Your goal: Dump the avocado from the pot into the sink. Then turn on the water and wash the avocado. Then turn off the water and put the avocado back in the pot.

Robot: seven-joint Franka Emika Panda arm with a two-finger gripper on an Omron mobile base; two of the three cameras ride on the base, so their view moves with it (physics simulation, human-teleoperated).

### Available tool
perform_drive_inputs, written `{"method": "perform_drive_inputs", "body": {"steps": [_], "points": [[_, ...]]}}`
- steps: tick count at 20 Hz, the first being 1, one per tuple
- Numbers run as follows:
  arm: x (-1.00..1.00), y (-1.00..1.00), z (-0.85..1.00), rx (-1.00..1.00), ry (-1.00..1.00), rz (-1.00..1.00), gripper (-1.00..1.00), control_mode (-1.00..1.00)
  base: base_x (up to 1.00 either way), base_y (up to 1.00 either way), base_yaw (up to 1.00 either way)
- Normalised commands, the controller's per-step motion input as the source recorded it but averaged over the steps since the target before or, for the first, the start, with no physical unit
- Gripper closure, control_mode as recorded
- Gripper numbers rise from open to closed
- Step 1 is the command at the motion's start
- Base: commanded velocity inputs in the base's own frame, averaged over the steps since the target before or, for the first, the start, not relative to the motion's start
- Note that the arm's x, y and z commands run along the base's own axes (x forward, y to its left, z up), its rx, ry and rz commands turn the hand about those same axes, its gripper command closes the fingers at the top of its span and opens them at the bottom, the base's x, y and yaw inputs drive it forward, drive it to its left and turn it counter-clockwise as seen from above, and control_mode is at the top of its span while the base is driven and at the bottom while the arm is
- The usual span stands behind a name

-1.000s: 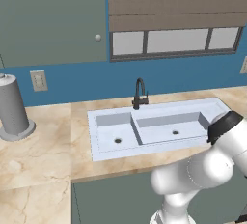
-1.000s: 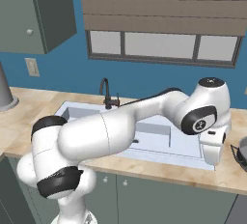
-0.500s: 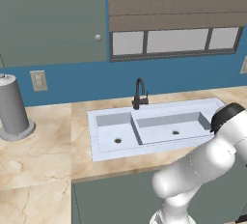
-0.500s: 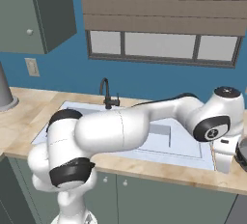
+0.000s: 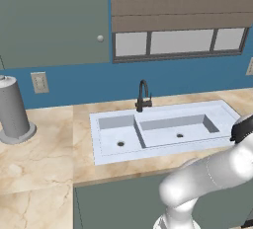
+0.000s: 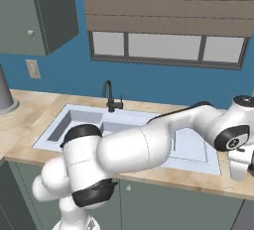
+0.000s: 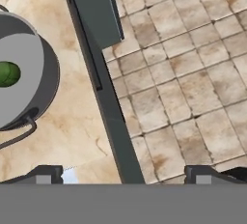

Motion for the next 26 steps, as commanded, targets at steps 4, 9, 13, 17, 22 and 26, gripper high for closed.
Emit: {"method": "perform_drive_inputs", "body": {"steps": [4,9,13,17,22,26], "points": [[0.38,-0.11,-0.03,0.03,0.00,0.00,-1.00,-1.00,0.00,0.00,0.00],[0.36,-0.11,-0.11,0.01,0.02,0.00,-1.00,-1.00,0.00,0.00,0.00],[0.08,-0.18,-0.36,0.00,0.00,0.00,-1.00,-1.00,0.00,0.00,0.00],[0.00,-0.31,-0.44,0.00,0.00,-0.02,-1.00,-1.00,0.00,0.00,0.00],[0.01,-0.32,-0.34,0.00,0.00,-0.02,-1.00,-1.00,0.00,0.00,0.00],[0.11,-0.28,-0.23,0.00,0.00,-0.01,-1.00,-1.00,0.00,0.00,0.00]]}}
